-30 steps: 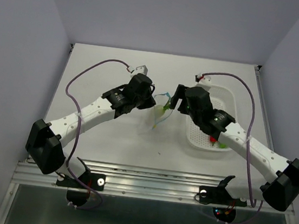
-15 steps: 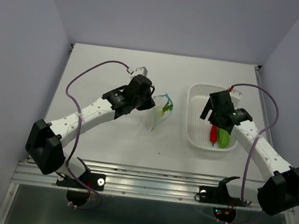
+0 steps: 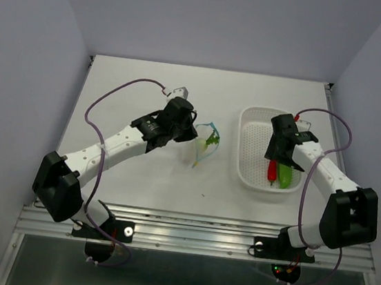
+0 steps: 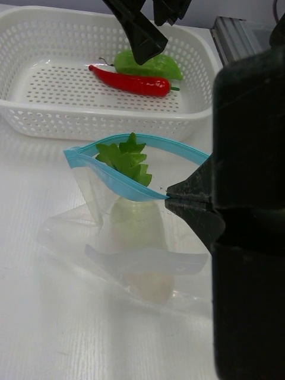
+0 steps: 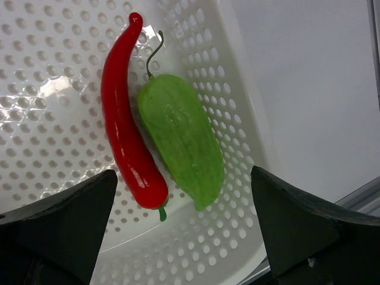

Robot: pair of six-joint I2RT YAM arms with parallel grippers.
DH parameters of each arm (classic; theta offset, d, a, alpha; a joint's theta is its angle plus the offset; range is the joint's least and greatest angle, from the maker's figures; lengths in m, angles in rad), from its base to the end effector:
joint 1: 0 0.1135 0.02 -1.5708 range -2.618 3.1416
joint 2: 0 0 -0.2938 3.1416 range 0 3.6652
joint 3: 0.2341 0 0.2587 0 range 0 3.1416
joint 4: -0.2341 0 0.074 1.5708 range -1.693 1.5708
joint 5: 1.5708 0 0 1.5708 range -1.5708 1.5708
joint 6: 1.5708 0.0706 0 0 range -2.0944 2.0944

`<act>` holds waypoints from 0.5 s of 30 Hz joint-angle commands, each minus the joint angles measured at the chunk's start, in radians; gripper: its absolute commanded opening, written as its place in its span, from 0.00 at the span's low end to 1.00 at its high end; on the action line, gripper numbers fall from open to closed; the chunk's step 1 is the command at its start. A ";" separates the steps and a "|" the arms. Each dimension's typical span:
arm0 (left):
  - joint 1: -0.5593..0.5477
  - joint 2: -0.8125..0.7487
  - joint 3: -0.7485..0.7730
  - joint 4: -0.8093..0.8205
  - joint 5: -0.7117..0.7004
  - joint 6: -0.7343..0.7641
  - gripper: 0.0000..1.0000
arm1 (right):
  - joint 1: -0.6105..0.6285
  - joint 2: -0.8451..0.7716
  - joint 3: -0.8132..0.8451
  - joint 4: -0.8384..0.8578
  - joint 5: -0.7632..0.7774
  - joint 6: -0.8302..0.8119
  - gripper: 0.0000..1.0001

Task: Place the food in the zip-top bag and seal the zipper
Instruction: Pick up the fake vegetable from the bin.

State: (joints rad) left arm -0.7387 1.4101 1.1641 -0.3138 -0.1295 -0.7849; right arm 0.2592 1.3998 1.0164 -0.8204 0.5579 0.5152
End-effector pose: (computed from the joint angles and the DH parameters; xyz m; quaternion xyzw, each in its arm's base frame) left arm 0.2676 -0.2314 0.3240 -0.0515 0.8721 -0.2926 0.3887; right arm 0.2743 0.0341 0.2396 0.1705 0.9311 -0.1844 0.2647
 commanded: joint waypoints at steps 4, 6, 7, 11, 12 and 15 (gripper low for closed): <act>-0.004 -0.017 -0.015 0.041 0.018 0.021 0.00 | -0.028 0.045 0.016 -0.014 -0.016 -0.041 0.93; -0.004 -0.016 -0.014 0.041 0.019 0.022 0.00 | -0.037 0.051 0.016 -0.016 -0.027 -0.046 0.87; -0.004 -0.016 -0.014 0.041 0.018 0.024 0.00 | -0.037 0.057 0.016 -0.016 -0.029 -0.047 0.83; -0.004 -0.014 -0.014 0.039 0.016 0.026 0.00 | -0.046 0.073 0.016 -0.008 -0.055 -0.058 0.75; -0.002 -0.016 -0.014 0.038 0.014 0.026 0.00 | -0.057 0.086 0.016 -0.010 -0.061 -0.061 0.75; -0.002 -0.020 -0.018 0.036 0.014 0.023 0.00 | -0.066 0.114 0.019 -0.008 -0.085 -0.069 0.72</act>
State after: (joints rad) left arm -0.7387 1.4105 1.1511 -0.3027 -0.1127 -0.7761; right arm 0.2100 1.4868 1.0164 -0.8265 0.5053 0.4664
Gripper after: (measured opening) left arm 0.019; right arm 0.730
